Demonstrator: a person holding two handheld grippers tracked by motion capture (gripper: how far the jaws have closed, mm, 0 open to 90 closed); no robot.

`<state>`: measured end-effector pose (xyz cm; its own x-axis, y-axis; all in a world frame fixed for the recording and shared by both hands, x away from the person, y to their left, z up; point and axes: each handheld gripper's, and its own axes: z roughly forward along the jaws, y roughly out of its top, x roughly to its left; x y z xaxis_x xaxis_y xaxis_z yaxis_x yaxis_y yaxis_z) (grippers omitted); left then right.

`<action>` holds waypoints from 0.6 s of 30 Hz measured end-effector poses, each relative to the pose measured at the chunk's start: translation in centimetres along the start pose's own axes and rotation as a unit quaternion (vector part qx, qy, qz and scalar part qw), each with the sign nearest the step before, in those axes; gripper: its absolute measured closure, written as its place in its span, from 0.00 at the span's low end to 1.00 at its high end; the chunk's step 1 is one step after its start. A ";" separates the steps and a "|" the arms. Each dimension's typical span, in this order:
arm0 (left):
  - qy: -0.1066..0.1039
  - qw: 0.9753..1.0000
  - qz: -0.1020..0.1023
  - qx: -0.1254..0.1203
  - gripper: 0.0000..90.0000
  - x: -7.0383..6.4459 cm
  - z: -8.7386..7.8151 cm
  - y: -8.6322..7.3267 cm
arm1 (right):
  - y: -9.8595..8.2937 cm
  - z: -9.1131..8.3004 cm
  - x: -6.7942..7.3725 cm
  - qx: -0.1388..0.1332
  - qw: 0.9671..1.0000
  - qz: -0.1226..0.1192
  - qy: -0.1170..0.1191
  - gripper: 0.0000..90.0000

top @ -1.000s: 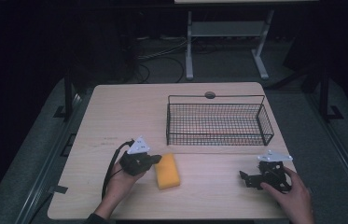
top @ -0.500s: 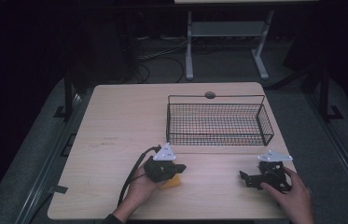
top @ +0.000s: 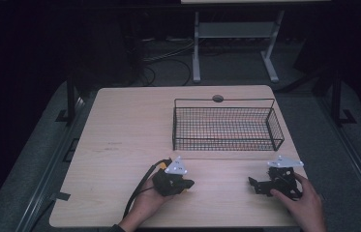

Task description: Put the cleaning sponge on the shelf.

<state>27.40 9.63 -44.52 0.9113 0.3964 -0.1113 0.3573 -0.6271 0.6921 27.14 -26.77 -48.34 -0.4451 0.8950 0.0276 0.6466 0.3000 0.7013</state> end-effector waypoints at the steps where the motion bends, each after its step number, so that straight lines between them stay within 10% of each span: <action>1: 0.000 1.000 0.000 0.000 1.00 0.0 0.0 0.0 | 0.0 0.0 0.0 0.000 1.000 0.000 0.000 0.01; 18: 0.017 1.000 -0.016 0.009 1.00 -0.1 -2.2 -2.0 | 0.0 0.0 0.0 0.000 1.000 0.000 0.000 0.01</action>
<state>26.13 12.36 -44.32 0.8920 0.4386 -0.1091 0.3900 -0.6251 0.6761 27.14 -26.78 -48.34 -0.4452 0.8950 0.0274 0.6465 0.3001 0.7014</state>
